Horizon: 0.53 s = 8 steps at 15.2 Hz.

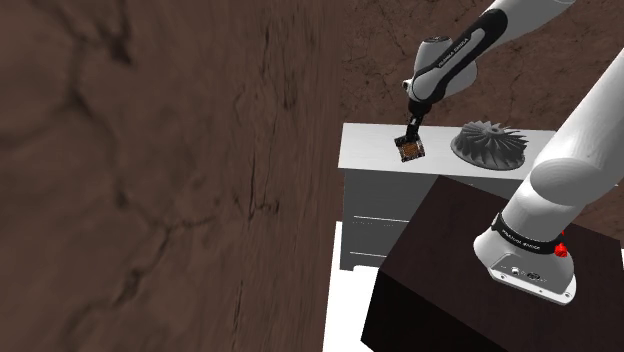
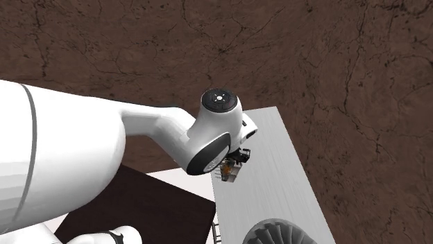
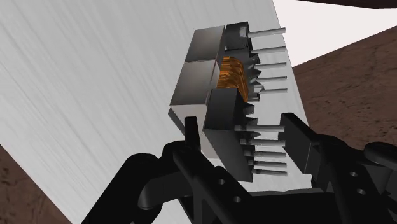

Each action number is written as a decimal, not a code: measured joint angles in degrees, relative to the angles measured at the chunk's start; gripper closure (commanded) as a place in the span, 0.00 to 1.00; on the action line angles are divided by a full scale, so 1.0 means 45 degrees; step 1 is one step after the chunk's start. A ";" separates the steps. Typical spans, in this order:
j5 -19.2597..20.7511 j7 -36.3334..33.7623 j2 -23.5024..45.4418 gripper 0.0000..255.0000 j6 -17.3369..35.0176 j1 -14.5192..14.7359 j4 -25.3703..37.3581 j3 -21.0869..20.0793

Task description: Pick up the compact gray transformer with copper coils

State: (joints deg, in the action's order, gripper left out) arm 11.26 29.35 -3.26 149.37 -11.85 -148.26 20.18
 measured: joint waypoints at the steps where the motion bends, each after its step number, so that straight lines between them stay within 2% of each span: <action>1: 0.0047 -0.0050 -0.0169 1.00 -0.0214 0.0008 0.0046 -0.0023; 8: 0.0296 -0.0181 -0.1338 1.00 -0.1675 -0.0021 0.0360 -0.0138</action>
State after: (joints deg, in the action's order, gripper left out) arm 12.59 28.53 -9.28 141.83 -11.95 -146.64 19.56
